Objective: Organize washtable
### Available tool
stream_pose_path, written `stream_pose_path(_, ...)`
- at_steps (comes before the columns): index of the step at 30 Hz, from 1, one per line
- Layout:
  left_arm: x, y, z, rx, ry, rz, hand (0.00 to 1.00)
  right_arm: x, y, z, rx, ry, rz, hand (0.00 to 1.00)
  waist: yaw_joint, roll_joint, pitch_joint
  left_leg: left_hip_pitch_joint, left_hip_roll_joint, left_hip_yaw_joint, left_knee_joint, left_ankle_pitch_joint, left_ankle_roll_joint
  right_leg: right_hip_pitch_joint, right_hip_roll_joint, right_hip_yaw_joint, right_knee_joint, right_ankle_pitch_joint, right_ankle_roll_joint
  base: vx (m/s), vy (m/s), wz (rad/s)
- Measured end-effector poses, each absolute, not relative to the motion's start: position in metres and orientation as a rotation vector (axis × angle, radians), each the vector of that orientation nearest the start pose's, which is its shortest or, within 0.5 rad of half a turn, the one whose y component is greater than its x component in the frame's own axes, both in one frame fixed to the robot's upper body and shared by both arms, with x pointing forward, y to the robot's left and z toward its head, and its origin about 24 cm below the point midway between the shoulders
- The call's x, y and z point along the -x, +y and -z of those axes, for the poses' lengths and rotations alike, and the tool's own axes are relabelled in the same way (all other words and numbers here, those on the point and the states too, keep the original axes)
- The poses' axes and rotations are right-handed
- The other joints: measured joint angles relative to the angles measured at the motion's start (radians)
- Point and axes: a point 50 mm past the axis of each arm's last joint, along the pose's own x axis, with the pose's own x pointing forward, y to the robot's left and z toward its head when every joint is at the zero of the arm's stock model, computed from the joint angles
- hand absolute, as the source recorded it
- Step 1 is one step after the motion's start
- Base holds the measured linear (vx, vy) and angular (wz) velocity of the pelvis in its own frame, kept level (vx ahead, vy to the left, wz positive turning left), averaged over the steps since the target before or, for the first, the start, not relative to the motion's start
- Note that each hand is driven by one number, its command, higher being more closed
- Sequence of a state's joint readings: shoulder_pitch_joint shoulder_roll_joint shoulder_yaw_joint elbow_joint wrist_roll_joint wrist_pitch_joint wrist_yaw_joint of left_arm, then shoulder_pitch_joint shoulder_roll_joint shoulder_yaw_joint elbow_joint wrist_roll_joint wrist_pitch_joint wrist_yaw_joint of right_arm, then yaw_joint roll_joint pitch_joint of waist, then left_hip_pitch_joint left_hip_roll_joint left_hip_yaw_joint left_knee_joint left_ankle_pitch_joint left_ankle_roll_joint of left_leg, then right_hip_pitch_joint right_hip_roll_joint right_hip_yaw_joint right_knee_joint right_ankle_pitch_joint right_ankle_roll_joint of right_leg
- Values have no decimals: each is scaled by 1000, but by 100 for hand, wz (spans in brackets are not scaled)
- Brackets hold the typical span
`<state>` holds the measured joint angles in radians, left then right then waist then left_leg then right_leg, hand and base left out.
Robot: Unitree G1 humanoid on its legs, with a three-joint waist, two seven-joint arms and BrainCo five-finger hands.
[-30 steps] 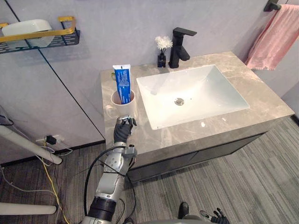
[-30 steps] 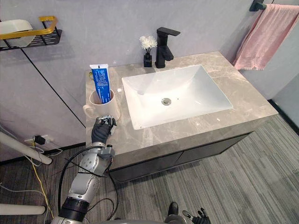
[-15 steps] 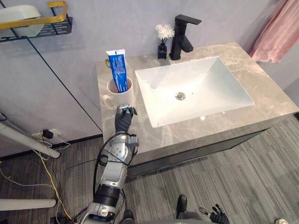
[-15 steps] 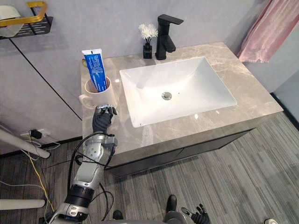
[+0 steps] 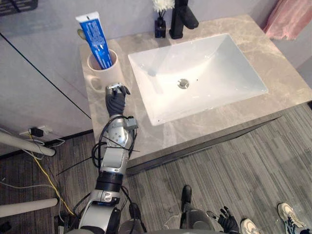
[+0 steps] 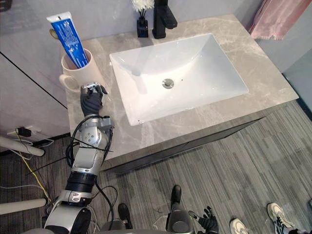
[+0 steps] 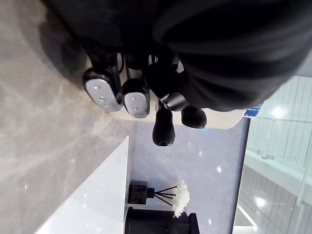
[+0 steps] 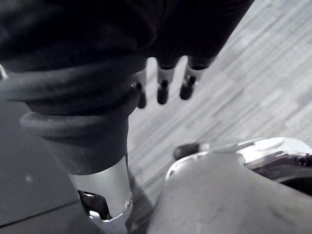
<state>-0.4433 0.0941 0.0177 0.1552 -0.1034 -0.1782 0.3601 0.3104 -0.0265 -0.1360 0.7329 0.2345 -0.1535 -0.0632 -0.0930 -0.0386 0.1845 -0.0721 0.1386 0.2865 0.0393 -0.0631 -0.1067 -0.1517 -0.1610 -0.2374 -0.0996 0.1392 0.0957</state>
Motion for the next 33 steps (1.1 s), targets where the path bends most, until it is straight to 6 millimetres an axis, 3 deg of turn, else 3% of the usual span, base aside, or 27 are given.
stream_pose_path(10, -329, 170, -173, 106, -516, -333, 100, -84, -200, 135, -191, 803, 404, 0, 2, 3, 56, -55, 3, -5, 35, 0, 0, -44, 0, 15, 0, 20, -7, -68, -25, -2)
stream_pose_path(20, -335, 160, -196, 134, -577, -293, 100, -88, -205, 131, -174, 773, 402, 0, 19, 4, 94, -103, 2, -26, 66, 0, 0, -73, -7, 2, 14, 30, -6, -25, -8, 5)
stream_pose_path(28, -356, 158, -240, 53, -643, -263, 100, -89, -197, 131, -200, 770, 386, 0, 20, -40, 135, -137, -4, -32, 63, 11, -12, -118, -16, 9, 35, 32, -3, -56, 5, 1)
stream_pose_path(33, -362, 159, -254, 1, -660, -256, 100, -90, -197, 131, -203, 764, 387, 0, 15, -38, 152, -140, -3, -36, 65, 26, -10, -124, -14, 9, 42, 41, -10, -8, -2, 0)
